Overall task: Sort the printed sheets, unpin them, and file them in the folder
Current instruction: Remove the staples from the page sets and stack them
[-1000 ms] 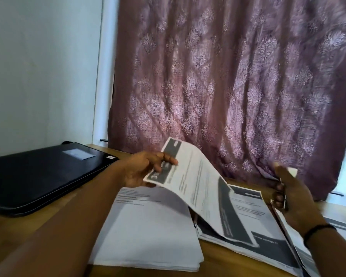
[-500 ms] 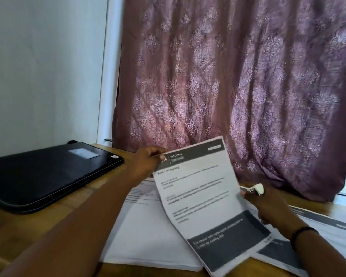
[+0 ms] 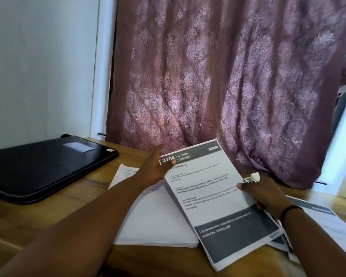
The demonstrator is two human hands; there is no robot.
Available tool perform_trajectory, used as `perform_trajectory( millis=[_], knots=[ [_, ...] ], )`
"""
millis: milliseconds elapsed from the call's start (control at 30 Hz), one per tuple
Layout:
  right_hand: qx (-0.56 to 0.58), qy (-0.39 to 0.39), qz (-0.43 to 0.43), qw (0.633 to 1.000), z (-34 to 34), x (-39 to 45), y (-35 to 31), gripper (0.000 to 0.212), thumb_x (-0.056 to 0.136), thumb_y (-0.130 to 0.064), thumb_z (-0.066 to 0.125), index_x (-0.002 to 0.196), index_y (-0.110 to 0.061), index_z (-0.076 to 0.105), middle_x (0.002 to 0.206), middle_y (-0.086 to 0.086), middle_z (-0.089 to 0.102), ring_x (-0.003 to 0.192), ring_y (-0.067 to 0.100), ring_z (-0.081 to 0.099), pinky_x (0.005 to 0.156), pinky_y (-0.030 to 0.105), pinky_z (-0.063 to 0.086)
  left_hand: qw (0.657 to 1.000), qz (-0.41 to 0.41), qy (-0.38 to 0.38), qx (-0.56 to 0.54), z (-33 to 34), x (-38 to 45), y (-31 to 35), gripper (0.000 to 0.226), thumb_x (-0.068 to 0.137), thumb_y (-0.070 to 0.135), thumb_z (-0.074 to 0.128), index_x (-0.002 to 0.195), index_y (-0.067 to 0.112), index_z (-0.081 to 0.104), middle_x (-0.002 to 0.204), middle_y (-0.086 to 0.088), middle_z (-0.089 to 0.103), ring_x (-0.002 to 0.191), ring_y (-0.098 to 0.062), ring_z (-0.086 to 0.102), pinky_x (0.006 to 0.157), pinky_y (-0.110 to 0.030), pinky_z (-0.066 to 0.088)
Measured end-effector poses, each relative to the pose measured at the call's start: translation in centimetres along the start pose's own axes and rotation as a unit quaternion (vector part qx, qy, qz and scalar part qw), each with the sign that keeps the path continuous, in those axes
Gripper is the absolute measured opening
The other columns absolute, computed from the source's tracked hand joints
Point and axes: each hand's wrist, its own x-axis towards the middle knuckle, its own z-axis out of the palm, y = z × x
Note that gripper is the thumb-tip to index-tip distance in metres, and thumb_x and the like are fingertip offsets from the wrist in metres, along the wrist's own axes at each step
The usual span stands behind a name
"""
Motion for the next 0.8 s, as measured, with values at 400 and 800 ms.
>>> perform_trajectory(
  millis=[400,800],
  knots=[
    [-0.053,0.086,0.113,0.988,-15.6,-5.6,5.2,0.019,0.081,-0.005,0.073,0.087,0.002,0.056,0.054,0.011,0.046,0.035,0.017,0.036,0.033,0.017,0.025,0.904,0.249,-0.016,0.346,3.4,-2.9,1.7,0.057,0.083,0.06,0.045,0.117,0.019,0.065,0.121,-0.008,0.064,0.105,-0.028,0.065,0.087,-0.03,0.049],
    [-0.172,0.247,0.247,0.921,-33.0,-13.3,14.4,0.027,0.074,0.012,0.058,0.056,-0.002,0.044,0.039,0.009,0.042,0.046,0.02,0.039,0.048,0.023,0.022,0.87,0.196,-0.28,0.354,20.5,-10.4,15.2,0.064,0.086,0.073,0.034,0.129,0.029,0.054,0.143,0.005,0.042,0.129,-0.018,0.04,0.103,-0.038,0.033]
  ],
)
